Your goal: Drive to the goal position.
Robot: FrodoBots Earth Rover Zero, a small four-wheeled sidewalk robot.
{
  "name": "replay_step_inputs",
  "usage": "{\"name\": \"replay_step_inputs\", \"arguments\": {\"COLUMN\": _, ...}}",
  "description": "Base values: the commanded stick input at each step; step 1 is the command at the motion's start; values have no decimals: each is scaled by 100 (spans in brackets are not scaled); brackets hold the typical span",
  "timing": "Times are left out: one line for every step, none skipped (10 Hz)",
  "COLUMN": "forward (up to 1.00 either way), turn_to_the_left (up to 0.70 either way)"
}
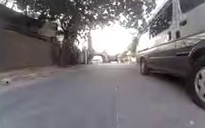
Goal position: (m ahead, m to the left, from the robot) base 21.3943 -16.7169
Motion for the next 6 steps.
{"name": "replay_step_inputs", "arguments": {"forward": 100, "turn_to_the_left": 4}}
{"name": "replay_step_inputs", "arguments": {"forward": 100, "turn_to_the_left": 4}}
{"name": "replay_step_inputs", "arguments": {"forward": 100, "turn_to_the_left": 4}}
{"name": "replay_step_inputs", "arguments": {"forward": 100, "turn_to_the_left": 4}}
{"name": "replay_step_inputs", "arguments": {"forward": 100, "turn_to_the_left": 4}}
{"name": "replay_step_inputs", "arguments": {"forward": 100, "turn_to_the_left": 4}}
